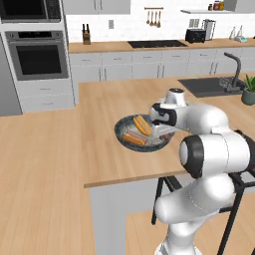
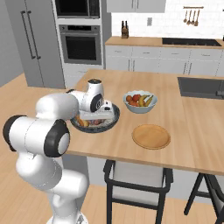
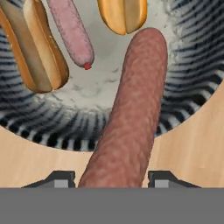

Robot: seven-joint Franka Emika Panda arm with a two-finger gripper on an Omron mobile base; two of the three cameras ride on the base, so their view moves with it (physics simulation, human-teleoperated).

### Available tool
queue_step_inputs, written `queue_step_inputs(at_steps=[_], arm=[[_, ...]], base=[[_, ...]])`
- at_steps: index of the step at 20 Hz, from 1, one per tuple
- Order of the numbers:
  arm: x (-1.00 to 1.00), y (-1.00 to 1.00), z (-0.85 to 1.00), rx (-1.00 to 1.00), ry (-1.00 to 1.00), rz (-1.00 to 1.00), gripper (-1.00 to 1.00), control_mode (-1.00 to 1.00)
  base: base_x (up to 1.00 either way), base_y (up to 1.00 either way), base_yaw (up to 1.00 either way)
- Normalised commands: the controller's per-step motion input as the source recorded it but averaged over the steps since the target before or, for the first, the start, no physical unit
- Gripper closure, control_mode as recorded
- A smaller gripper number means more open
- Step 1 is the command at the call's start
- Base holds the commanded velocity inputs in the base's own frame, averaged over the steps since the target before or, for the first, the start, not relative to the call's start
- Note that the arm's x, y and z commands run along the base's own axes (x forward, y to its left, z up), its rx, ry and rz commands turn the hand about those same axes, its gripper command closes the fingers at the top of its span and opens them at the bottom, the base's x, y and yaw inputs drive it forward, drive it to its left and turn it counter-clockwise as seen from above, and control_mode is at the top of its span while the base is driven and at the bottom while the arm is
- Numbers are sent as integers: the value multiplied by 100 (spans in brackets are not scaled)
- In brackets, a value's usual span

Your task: Place one bun and one sausage from the bowl on each plate.

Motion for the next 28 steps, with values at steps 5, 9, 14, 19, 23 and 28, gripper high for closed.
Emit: queue_step_inputs(at_steps=[5, 9, 14, 19, 23, 28], arm=[[0, -83, 13, 0, -7, 4, 100, -100], [0, -99, 2, 0, -9, 3, 100, -100], [0, -91, 1, 0, -8, 3, 100, -100], [0, -72, 1, 1, -1, 3, 100, -100], [0, -59, 0, 0, 0, 1, 100, -100], [0, -40, -3, 0, 0, 1, 100, -100]], base=[[0, 0, 0], [0, 0, 0], [0, 0, 0], [0, 0, 0], [0, 0, 0], [0, 0, 0]])
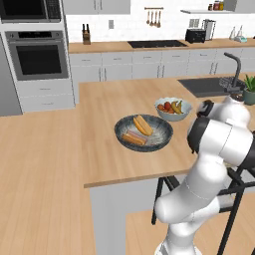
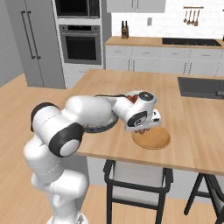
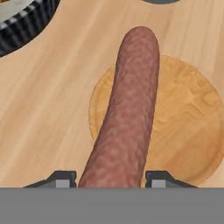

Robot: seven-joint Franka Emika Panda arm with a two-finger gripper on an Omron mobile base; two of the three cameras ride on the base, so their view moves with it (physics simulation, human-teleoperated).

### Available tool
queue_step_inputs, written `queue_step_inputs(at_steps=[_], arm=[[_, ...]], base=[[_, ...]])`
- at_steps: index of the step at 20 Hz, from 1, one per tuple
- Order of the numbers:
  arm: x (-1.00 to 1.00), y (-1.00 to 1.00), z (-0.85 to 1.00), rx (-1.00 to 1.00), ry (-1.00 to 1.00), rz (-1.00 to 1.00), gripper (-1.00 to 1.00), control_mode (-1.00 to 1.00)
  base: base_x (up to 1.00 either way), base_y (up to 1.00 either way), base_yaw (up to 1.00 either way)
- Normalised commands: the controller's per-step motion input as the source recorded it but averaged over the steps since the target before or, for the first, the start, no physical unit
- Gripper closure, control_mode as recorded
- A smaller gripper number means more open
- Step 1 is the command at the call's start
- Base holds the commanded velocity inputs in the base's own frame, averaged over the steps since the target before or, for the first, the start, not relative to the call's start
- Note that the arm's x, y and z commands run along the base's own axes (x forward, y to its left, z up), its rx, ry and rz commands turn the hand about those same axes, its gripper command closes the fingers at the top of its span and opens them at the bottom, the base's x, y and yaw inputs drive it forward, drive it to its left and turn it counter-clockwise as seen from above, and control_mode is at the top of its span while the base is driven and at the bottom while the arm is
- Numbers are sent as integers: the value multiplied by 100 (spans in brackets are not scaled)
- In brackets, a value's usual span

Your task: Place one bun and one sausage from the bowl on each plate.

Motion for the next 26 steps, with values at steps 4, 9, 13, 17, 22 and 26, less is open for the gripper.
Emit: queue_step_inputs(at_steps=[4, 9, 13, 17, 22, 26], arm=[[0, -48, -18, 0, 0, 0, 100, -100], [4, -46, -17, 0, 0, 0, 100, -100], [17, -26, -2, 0, -1, 0, 100, -100], [29, -3, -1, 0, 0, 0, 100, -100], [22, 0, -12, 0, 0, 0, 100, -100], [1, -2, -39, 0, 0, 0, 100, -100]], base=[[0, 0, 0], [0, 0, 0], [0, 0, 0], [0, 0, 0], [0, 0, 0], [0, 0, 0]])
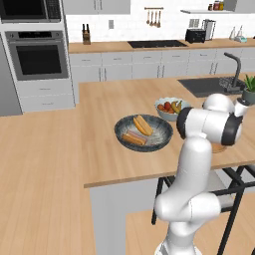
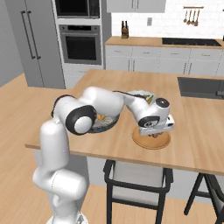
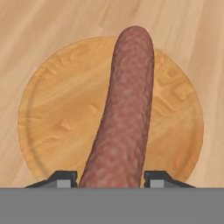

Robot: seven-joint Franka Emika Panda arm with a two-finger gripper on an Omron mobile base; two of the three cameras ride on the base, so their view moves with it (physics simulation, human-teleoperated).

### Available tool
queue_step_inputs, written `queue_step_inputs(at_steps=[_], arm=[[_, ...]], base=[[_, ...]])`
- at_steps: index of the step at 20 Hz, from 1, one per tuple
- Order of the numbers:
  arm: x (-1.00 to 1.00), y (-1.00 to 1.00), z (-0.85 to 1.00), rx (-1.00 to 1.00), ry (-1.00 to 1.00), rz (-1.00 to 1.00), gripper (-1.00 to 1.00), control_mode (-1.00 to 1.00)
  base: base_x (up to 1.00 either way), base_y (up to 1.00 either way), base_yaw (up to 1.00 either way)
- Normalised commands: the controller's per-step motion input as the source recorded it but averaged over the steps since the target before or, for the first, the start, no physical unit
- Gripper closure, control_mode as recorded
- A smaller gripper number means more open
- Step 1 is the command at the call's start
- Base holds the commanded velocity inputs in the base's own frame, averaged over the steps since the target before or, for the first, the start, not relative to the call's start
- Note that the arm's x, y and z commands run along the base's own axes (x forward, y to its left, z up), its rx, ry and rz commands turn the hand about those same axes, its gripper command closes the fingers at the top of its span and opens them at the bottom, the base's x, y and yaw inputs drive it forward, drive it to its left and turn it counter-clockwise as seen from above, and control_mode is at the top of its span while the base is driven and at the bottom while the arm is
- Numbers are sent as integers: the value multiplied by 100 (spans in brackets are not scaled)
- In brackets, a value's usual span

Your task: Place one bun and one sausage from the bowl on each plate.

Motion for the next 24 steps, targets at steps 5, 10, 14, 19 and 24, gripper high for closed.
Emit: queue_step_inputs(at_steps=[5, 10, 14, 19, 24], arm=[[0, -1, -35, 0, 0, 0, 100, -100], [0, -2, -2, 0, -1, 0, 100, -100], [1, -6, -5, 0, 0, 0, 100, -100], [12, -9, -3, 0, 0, -2, 100, -100], [0, 0, 0, 0, 0, 0, -100, -100]], base=[[0, 0, 0], [0, 0, 0], [0, 0, 0], [0, 0, 0], [0, 0, 0]])
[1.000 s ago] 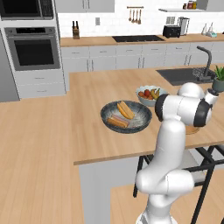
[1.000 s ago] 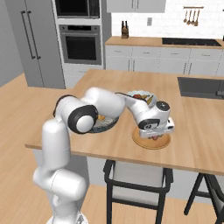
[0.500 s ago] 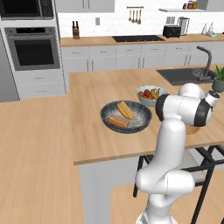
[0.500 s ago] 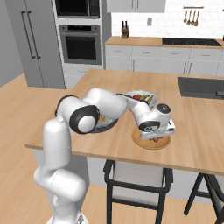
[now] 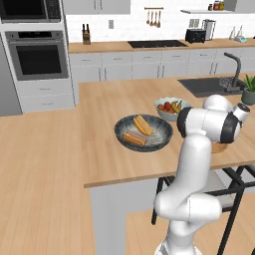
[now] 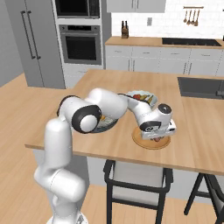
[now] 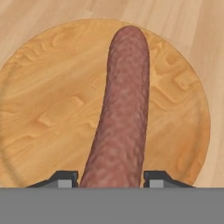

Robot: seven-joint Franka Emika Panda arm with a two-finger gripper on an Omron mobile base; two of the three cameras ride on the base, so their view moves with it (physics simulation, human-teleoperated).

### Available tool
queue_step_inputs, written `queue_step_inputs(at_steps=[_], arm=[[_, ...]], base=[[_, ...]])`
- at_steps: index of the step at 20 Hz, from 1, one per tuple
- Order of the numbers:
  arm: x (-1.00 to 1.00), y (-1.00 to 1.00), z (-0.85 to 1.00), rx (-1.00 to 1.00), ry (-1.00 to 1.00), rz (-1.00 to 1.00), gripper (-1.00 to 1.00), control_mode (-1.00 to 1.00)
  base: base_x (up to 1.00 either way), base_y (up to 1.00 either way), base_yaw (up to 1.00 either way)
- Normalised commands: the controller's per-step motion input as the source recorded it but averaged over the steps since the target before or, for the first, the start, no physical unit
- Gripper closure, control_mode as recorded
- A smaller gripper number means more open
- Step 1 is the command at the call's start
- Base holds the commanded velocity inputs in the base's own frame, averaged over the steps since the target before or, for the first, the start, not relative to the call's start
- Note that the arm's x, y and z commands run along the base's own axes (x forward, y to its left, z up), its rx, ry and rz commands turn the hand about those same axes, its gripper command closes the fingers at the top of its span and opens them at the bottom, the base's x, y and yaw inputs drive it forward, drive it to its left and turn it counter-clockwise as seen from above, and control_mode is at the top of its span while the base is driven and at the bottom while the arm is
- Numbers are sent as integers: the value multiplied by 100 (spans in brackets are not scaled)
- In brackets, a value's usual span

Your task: Place one bun and one sausage from the bowl on each plate.

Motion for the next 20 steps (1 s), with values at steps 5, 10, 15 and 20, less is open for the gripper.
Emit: queue_step_inputs(at_steps=[5, 10, 15, 20], arm=[[0, 0, 0, 0, 0, 0, -100, -100], [0, 0, 4, 0, 0, 0, -100, -100], [0, 16, 48, -1, 0, 0, -100, -100], [-6, 48, 67, -2, 0, 0, -100, -100]], base=[[0, 0, 0], [0, 0, 0], [0, 0, 0], [0, 0, 0]])
